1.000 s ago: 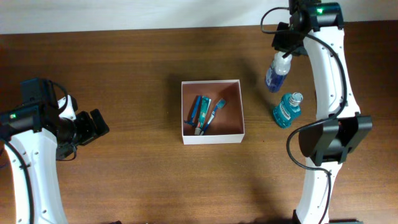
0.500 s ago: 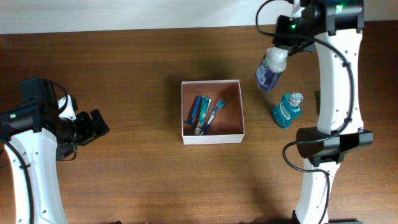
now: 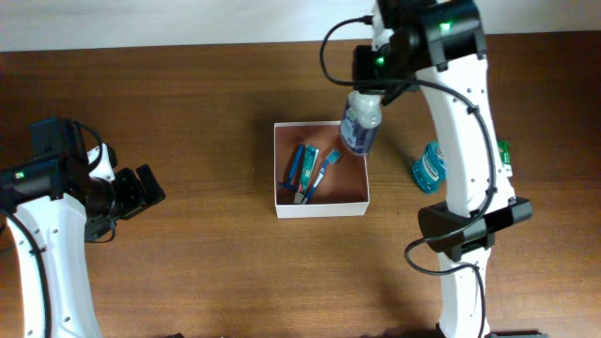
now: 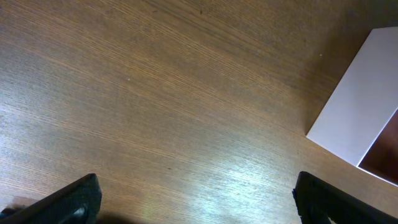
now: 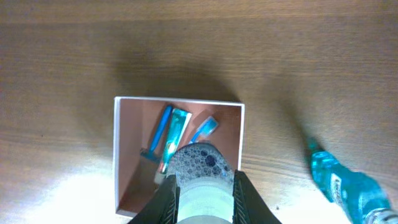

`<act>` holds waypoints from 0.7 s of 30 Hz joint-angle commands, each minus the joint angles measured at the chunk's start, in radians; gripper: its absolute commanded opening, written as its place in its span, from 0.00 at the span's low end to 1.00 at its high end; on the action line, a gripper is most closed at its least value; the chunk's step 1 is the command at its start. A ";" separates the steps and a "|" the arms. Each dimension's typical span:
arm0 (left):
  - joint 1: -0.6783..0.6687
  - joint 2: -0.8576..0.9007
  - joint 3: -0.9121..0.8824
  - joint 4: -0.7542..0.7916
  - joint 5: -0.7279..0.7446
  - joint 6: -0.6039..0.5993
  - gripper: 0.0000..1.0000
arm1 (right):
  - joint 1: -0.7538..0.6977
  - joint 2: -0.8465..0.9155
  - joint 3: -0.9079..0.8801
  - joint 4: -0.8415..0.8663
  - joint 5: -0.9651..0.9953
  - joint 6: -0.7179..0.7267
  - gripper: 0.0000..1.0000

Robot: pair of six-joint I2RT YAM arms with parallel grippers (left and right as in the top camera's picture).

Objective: Pack container
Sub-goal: 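Lift the spray bottle and carry it over the pink box, then lower the spray bottle upright into the box and open the right gripper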

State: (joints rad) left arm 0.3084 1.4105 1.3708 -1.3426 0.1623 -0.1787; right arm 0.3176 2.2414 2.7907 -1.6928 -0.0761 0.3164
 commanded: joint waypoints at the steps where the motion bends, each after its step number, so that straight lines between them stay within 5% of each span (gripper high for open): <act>1: 0.005 -0.012 0.001 0.000 0.010 0.009 0.99 | 0.038 -0.058 0.029 -0.005 0.070 0.070 0.21; 21: 0.005 -0.012 0.001 0.000 0.010 0.009 0.99 | 0.090 0.003 0.013 -0.002 0.212 0.247 0.21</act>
State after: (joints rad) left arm 0.3084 1.4105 1.3708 -1.3426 0.1623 -0.1787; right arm 0.3973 2.2425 2.7907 -1.6928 0.0940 0.5171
